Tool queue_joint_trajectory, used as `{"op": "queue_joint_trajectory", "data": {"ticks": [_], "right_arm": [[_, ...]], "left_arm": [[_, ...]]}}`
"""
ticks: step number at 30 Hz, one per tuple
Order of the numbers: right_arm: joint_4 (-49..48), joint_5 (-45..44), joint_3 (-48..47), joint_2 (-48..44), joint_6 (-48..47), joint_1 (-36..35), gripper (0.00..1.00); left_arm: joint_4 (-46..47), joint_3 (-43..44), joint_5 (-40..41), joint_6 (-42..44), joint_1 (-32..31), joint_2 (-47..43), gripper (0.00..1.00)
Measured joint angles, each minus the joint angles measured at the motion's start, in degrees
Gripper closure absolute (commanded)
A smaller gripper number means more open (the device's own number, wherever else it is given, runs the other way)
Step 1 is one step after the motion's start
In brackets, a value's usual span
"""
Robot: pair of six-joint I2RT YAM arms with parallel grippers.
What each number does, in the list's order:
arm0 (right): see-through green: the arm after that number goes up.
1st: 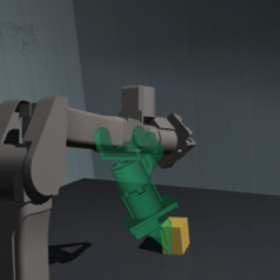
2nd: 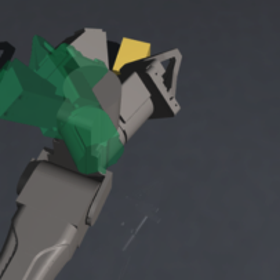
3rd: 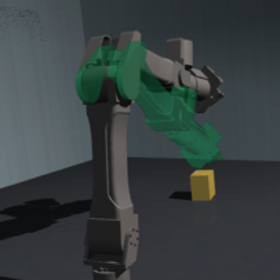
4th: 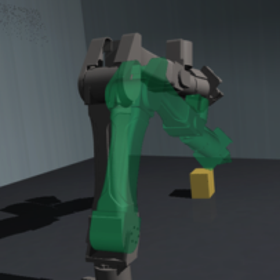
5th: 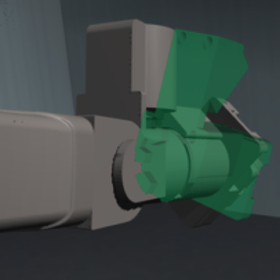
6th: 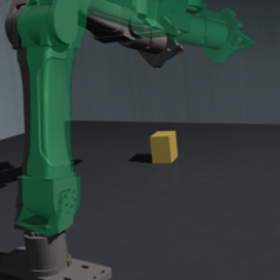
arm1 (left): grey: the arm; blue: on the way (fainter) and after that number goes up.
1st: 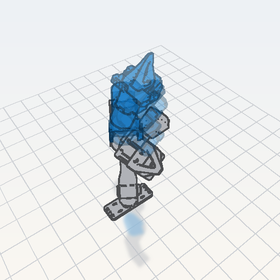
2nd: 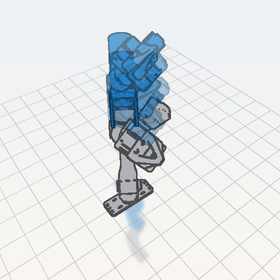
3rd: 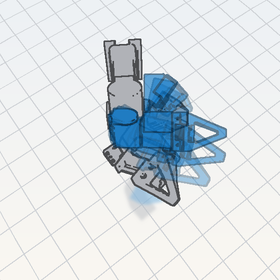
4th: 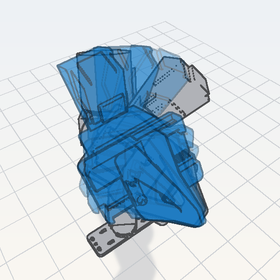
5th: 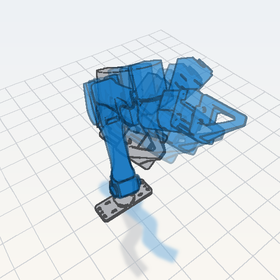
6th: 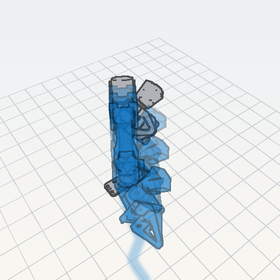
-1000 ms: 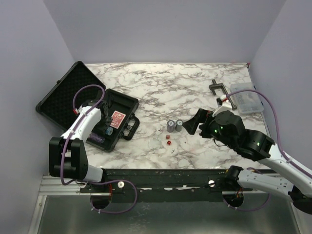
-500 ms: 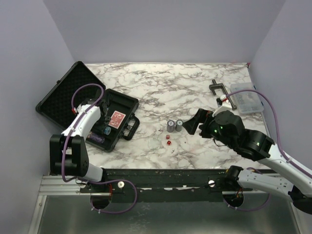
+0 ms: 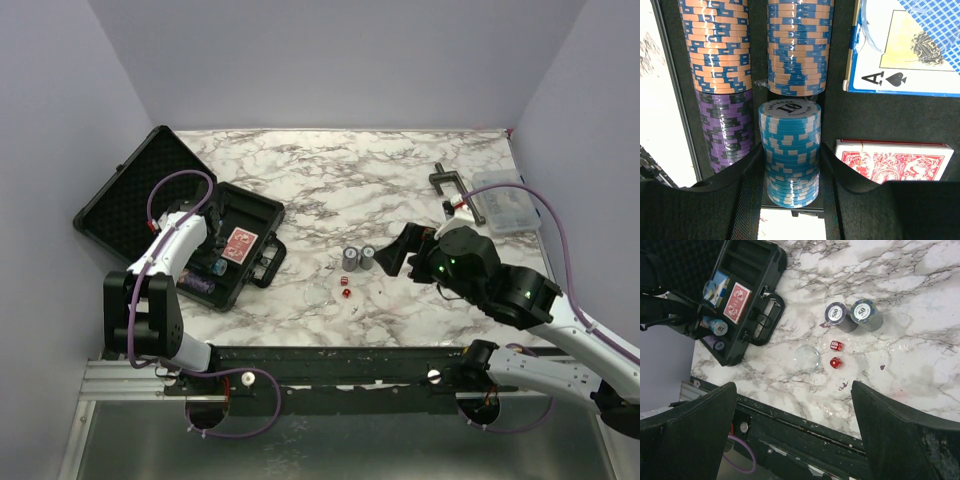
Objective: Pack up texas hold em set
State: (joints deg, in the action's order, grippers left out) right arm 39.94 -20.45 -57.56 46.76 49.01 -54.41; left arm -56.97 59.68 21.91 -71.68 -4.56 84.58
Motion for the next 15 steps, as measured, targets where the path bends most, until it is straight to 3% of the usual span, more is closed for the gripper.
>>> {"op": "queue_joint_trajectory", "data": {"ticks": [9,15], "right_arm": [[0.00,-0.26,0.00,0.07,-0.07,0.00,0.00],[0.00,-0.55,0.00,0.04,-0.22,0.00,0.00]], "left_arm": [[0.00,0.02,0.00,0.00,0.00,0.00,0.60],[0.00,0.02,0.07,0.13,0.04,0.02,0.50]]}}
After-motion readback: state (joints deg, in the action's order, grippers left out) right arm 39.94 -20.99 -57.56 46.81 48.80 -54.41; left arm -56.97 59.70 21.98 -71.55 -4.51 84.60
